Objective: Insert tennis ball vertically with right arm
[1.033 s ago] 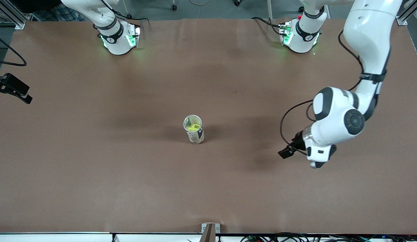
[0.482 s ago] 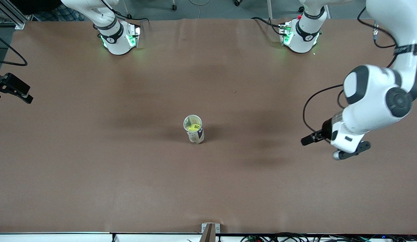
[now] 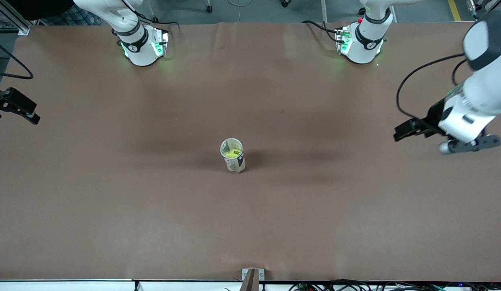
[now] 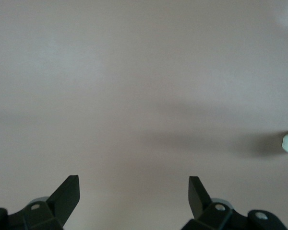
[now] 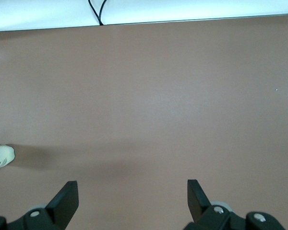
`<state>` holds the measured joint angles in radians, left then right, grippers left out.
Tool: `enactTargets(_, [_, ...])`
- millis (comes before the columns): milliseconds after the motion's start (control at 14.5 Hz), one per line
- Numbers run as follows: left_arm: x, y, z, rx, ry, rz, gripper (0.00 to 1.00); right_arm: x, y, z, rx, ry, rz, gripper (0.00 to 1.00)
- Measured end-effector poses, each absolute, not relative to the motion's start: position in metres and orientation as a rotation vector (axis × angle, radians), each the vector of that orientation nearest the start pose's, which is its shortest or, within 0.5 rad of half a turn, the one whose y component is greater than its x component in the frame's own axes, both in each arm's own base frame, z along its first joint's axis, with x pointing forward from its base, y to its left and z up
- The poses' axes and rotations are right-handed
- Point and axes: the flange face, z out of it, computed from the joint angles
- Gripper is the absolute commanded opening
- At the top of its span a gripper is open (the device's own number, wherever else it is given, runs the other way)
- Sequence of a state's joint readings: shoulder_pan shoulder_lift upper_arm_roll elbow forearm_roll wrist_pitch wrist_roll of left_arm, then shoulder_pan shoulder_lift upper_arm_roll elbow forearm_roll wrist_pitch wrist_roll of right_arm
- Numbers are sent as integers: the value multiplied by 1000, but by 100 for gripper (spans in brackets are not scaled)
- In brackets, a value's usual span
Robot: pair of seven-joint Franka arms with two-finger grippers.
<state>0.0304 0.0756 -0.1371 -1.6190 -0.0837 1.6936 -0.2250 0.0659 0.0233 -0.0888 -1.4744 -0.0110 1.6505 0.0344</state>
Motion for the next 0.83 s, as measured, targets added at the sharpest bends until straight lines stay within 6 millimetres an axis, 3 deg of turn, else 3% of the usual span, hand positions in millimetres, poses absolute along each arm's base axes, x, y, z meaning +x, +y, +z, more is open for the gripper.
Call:
enactTargets(276, [557,-64,629,-3219,-108,114,100,570,-13,665,-3143,90,-241,100])
enactTargets(827, [533,-80,659,-3202,4,93,100,566,-1,661,-3147,56,-179,100])
